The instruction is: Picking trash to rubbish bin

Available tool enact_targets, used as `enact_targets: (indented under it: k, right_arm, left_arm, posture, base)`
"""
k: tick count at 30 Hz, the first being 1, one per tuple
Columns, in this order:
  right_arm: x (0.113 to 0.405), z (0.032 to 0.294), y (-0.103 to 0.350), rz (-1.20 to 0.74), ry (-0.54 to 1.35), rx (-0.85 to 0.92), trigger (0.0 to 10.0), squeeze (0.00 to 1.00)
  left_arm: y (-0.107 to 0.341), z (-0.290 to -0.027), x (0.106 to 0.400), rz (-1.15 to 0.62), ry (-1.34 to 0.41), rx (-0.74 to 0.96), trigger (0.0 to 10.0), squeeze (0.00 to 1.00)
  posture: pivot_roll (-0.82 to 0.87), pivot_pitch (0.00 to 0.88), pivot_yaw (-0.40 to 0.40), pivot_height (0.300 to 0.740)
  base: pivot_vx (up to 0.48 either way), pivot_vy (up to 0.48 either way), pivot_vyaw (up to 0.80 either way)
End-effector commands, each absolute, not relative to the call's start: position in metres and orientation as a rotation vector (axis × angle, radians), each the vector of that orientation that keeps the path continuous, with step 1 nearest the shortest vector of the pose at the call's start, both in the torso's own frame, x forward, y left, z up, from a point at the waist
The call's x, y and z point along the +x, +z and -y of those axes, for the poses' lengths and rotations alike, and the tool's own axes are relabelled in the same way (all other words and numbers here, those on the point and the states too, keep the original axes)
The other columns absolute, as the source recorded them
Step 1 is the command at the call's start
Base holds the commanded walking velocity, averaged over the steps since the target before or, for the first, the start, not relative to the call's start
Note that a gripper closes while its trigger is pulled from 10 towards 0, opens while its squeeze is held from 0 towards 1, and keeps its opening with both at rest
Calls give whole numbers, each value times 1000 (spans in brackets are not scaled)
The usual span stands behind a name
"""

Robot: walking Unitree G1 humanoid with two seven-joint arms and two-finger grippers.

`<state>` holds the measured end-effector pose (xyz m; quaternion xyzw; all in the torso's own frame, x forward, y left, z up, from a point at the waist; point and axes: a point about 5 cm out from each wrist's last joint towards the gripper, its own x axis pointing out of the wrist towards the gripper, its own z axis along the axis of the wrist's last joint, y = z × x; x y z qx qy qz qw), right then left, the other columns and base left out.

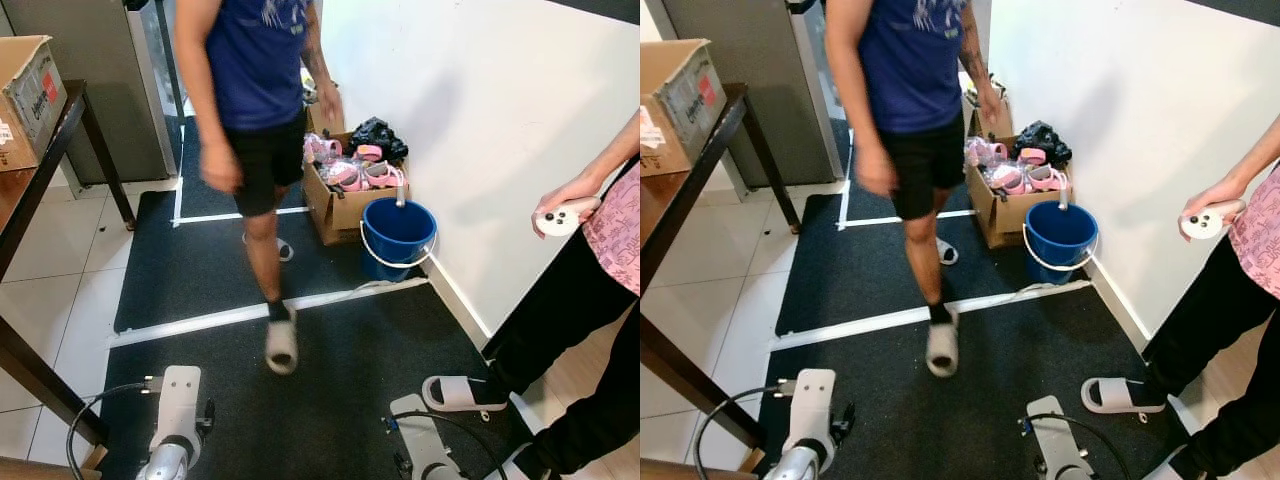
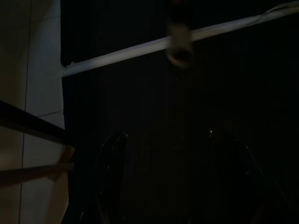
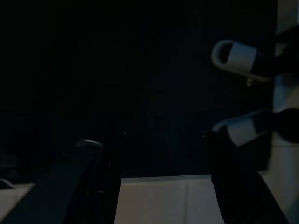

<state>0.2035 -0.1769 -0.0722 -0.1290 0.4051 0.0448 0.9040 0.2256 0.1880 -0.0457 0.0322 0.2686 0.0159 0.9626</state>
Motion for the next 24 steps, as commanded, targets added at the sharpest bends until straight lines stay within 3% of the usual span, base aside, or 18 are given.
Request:
enact_targets:
  k: [1,12,16,20,24]
  right_arm:
    - [203,174,-73,-847,81,-217,10000,0]
    - [224,165,-60,-744,96,-268,10000,0]
    - [236,171,-51,-691,-4,-260,10000,0]
    - [233,171,-54,-733,45,-225,10000,0]
    - [221,175,-62,-774,59,-234,10000,0]
  left_arm:
    - [-44,-186,228,-529,13,77,10000,0]
    - [-41,-187,232,-516,17,92,10000,0]
    - [-39,-186,234,-510,6,106,10000,0]
    - [-49,-185,221,-559,-72,188,10000,0]
    - [-53,-195,212,-583,-37,183,10000,0]
  posture:
    - [-3,31,-3,740]
    - [10,33,-16,740]
    - [13,33,-22,740]
    - [6,35,-20,740]
    - [6,38,-19,740]
  base:
    - [0,0,0]
    - [0,0,0]
    - [0,0,0]
    - [0,0,0]
    - [0,0,0]
